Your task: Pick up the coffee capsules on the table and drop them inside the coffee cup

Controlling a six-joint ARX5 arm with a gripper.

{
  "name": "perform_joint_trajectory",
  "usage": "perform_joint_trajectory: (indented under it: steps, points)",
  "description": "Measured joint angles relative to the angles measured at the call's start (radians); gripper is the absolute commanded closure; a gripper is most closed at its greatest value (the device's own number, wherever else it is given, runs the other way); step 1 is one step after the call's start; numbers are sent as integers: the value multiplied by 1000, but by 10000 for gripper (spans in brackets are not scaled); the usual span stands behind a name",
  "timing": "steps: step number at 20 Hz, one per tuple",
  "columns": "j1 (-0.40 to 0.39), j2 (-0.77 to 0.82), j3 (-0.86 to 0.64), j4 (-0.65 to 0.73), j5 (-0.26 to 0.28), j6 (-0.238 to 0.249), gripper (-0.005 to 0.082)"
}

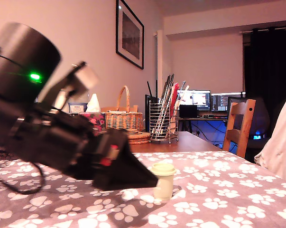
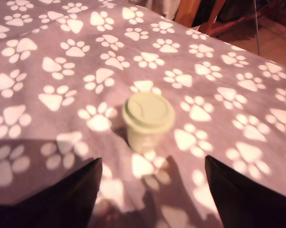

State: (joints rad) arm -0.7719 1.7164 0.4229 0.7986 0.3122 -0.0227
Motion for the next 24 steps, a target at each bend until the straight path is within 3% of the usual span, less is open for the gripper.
perform_joint_trajectory:
  steps: [16,20,24]
  points:
    - [-51,120,146,-77,-60,16,152]
    - [-51,126,156,-92,-60,16,238]
    - [-51,126,157,-97,-62,16,256]
